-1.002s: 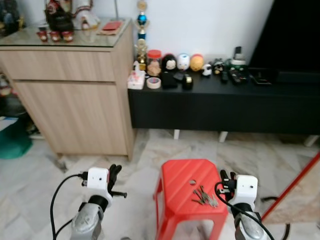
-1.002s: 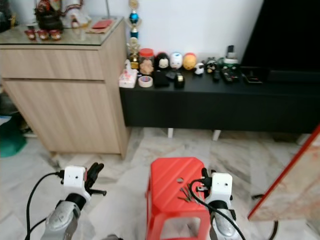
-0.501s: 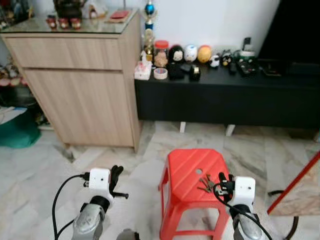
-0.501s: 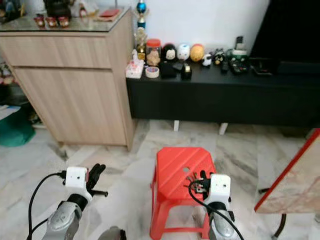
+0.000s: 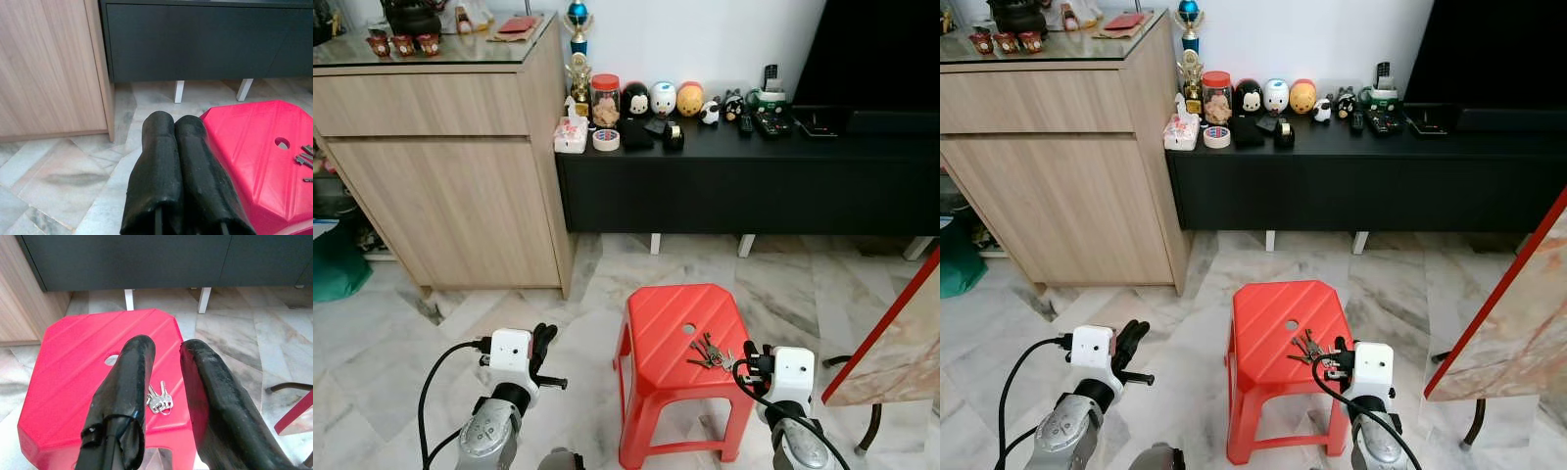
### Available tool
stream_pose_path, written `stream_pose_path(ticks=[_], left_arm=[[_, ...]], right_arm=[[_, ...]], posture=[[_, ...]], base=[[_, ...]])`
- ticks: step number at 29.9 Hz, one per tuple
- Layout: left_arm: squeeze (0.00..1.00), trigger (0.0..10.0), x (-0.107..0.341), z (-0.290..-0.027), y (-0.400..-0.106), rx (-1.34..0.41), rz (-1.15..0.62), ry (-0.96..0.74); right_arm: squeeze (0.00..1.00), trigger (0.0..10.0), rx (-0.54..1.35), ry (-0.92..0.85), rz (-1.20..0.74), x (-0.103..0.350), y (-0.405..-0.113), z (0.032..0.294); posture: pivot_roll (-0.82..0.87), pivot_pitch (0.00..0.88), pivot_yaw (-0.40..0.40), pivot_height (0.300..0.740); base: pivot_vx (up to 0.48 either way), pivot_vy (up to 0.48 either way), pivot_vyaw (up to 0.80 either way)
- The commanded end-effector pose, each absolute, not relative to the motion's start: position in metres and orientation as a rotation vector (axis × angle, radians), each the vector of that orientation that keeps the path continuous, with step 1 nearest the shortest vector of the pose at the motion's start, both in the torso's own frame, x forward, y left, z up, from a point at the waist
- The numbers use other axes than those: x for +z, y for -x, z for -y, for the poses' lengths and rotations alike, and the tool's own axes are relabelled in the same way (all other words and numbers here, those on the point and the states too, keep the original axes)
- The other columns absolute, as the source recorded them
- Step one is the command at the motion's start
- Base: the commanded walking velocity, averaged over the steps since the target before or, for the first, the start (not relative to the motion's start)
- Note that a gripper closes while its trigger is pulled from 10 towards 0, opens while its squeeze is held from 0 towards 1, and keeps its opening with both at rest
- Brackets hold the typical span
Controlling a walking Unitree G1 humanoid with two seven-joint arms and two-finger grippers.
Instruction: Hang keys on a hook
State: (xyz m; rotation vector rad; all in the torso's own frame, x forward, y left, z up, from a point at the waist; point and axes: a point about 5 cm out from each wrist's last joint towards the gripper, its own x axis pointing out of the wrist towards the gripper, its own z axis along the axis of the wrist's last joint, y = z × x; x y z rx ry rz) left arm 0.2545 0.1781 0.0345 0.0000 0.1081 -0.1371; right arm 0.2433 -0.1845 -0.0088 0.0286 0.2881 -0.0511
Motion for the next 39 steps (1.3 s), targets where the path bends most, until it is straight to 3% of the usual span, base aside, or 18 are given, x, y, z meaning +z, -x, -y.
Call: stream_pose_path(ticks=[1,24,28,39], left_arm=[[0.00,10.0,0.0401,-0.1741,-0.2584,-0.155,-0.093,0.002],[0.00,10.0,0.0401,-0.1738,-0.2579,-0.158,-0.095,0.001],[0.00,10.0,0.0403,-0.1732,-0.2582,-0.161,-0.094,0.002],[0.00,10.0,0.0396,-0.1718,-0.2575,-0.166,-0.100,0.002]], right_arm=[[0.00,10.0,-0.061,-0.030,-0.286,-0.0088,-0.2442,0.1873],[0.00,10.0,-0.060,-0.025,-0.331,-0.0155,-0.2434,0.1852],[0.00,10.0,-0.054,-0.026,-0.312,-0.0139,-0.2443,0.1839],[0.00,10.0,-0.051,-0.031,-0.306,-0.0133,-0.2447,0.1831]], posture=[[0.01,0.000,-0.023,0.663],[0.01,0.000,-0.020,0.663],[0.01,0.000,-0.020,0.640],[0.01,0.000,-0.019,0.640]], base=[[0.000,0.000,0.00],[0.000,0.000,0.00],[0.000,0.000,0.00],[0.000,0.000,0.00]])
